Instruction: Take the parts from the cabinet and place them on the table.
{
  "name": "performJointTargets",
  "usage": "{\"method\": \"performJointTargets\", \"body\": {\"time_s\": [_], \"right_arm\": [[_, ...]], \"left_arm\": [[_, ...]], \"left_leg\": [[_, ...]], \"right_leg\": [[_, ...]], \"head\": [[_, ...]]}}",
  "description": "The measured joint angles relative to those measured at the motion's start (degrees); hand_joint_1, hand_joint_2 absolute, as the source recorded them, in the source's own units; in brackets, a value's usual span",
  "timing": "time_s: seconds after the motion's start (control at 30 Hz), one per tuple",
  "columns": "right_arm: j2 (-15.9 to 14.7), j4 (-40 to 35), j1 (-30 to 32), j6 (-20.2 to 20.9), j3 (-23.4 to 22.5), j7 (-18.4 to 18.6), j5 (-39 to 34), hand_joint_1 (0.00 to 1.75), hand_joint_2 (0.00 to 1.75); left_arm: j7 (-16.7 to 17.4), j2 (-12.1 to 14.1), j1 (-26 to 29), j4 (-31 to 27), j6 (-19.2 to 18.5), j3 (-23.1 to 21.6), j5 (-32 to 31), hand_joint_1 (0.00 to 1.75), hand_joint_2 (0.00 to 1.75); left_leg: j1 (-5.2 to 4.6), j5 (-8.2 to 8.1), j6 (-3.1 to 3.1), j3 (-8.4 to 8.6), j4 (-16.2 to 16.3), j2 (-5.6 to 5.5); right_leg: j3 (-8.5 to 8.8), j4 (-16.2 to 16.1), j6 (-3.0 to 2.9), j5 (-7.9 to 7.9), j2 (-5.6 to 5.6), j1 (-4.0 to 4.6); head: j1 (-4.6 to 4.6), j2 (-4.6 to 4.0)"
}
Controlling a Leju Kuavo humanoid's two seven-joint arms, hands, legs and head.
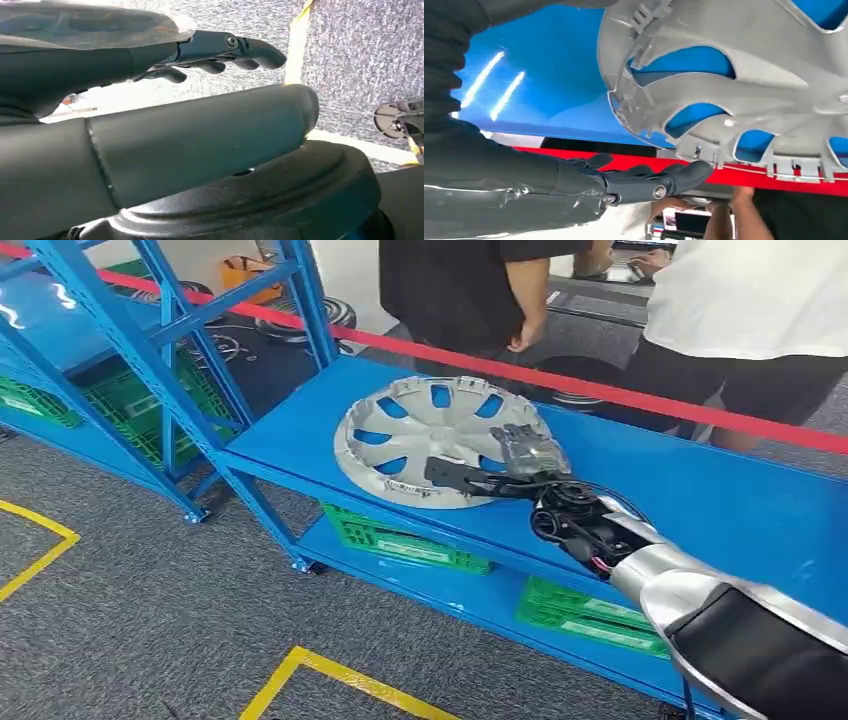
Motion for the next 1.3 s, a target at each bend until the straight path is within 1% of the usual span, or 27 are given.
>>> {"method": "performJointTargets", "body": {"time_s": [0.17,0.33,0.57,0.8,1.0,1.13,1.3], "right_arm": [[0.02,0.7,-0.11,0.48,0.66,-0.44,0.7,0.0,1.75],[0.13,1.42,-0.13,1.2,1.53,-1.92,2.74,0.0,1.75],[0.28,2.8,-0.12,2.32,2.95,-2.97,4.37,0.0,1.75],[0.61,3.65,-0.13,2.51,3.78,-3.17,4.5,0.0,1.75],[0.55,4.59,-0.03,4.26,4.24,-5.7,4.51,0.0,1.75],[0.31,4.98,0.33,4.39,4.61,-7.19,4.57,0.0,1.75],[0.02,5.16,0.91,4.44,4.9,-8.13,4.79,0.0,1.75]], "left_arm": [[-0.02,0.0,0.01,0.0,0.0,0.0,0.07,0.0,0.0],[-0.13,0.02,0.09,0.0,0.0,0.0,0.37,0.0,0.0],[-0.44,0.04,0.19,0.0,0.0,0.0,0.68,0.0,0.0],[-0.66,0.04,0.43,0.0,0.0,0.0,0.7,0.0,0.0],[-0.85,0.04,0.41,0.0,-0.88,-0.04,-0.22,0.0,0.0],[-0.85,0.04,0.17,0.0,-1.24,-0.2,-0.94,0.0,0.0],[-0.63,-0.02,-0.08,0.0,-1.4,-0.55,-1.07,0.0,0.0]], "left_leg": [[0.0,0.0,0.0,0.0,0.0,0.0],[0.0,0.0,0.0,-0.01,0.0,-0.01],[0.0,0.0,0.0,-0.02,0.0,-0.02],[-0.01,0.0,0.0,-0.02,0.0,-0.02],[-0.01,0.0,0.0,-0.01,0.0,-0.01],[-0.01,0.0,0.0,-0.01,0.01,-0.01],[-0.01,0.0,0.0,-0.01,0.02,0.0]], "right_leg": [[0.0,0.0,0.0,0.0,0.0,0.0],[0.01,0.0,0.0,0.0,0.0,0.0],[0.01,0.0,0.0,0.0,-0.03,0.0],[0.01,0.0,0.0,0.0,-0.03,0.01],[-0.02,0.0,0.0,0.0,-0.02,0.0],[-0.02,0.0,0.0,0.0,-0.02,0.0],[-0.02,0.0,0.0,0.0,-0.01,0.0]], "head": [[0.0,0.0],[0.0,0.0],[0.0,0.0],[0.0,0.0],[0.0,0.0],[0.0,0.0],[0.0,0.0]]}}
